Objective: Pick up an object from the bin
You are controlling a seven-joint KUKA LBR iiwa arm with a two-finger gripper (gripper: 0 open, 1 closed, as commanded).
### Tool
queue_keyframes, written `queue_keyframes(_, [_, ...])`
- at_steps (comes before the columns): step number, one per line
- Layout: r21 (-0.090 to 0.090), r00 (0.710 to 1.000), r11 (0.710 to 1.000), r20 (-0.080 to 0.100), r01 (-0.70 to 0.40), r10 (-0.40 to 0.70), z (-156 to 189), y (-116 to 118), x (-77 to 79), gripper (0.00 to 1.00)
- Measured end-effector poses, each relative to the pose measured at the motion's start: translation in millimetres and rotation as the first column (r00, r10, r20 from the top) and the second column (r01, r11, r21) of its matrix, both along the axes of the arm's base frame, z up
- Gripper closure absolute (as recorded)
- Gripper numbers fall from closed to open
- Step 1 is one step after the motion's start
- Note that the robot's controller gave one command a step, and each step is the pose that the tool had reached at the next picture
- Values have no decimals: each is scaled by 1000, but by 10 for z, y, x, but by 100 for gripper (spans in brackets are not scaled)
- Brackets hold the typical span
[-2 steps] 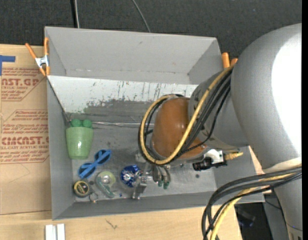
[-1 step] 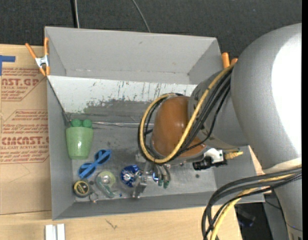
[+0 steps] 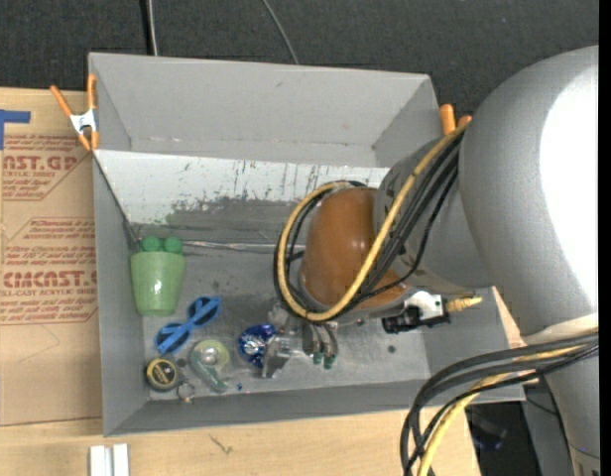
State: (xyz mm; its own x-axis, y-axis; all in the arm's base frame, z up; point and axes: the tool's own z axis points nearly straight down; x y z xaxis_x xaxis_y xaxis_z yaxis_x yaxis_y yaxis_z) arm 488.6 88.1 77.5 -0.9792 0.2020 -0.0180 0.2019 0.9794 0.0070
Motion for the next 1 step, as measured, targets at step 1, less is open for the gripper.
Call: queue_keyframes(1, [-1,1000,1000,-11,-1,1,953,12,20,100])
